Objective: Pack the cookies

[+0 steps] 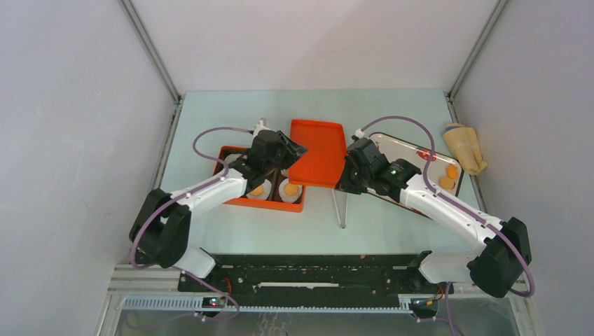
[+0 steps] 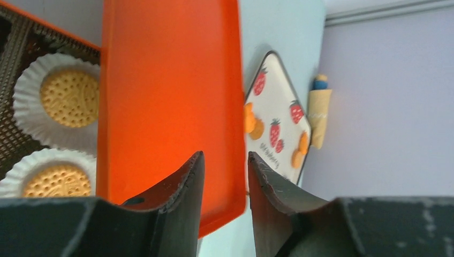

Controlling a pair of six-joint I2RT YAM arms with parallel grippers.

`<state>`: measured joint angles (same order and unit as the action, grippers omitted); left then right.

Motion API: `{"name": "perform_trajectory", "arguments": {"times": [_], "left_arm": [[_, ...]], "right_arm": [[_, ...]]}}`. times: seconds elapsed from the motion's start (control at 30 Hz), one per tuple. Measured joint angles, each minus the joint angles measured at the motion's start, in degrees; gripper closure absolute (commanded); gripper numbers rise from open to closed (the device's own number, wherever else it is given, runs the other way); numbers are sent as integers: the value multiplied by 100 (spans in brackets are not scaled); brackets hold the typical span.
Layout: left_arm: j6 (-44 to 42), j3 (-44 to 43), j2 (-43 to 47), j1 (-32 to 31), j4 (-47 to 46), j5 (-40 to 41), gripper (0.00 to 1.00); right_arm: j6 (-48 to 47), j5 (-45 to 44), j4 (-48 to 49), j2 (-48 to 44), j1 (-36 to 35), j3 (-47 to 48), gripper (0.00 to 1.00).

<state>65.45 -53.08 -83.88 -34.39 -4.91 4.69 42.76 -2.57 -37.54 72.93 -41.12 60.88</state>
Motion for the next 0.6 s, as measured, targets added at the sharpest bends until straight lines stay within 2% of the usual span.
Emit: {"name": "perform_trajectory", "arguments": {"times": [0.17,0.3,0.37,0.53,0.6], "left_arm": [[-177,-4,-153,0,363,-146,55],[-417,-4,146,0,800,-39,52],[-564,-20,435,0,1060,122,47],[-892,-413,986,181,1711,350,41],[-1003,-758,977,446,1928,247,34]], "right_arm": [[-201,-197,55,184,179,0,73],[-551,-476,74,658,170,2,71],[-684,-636,68,863,118,2,70],[-1054,-846,151,949,59,31,52],[-1300,-1054,186,966,24,149,51]]}}
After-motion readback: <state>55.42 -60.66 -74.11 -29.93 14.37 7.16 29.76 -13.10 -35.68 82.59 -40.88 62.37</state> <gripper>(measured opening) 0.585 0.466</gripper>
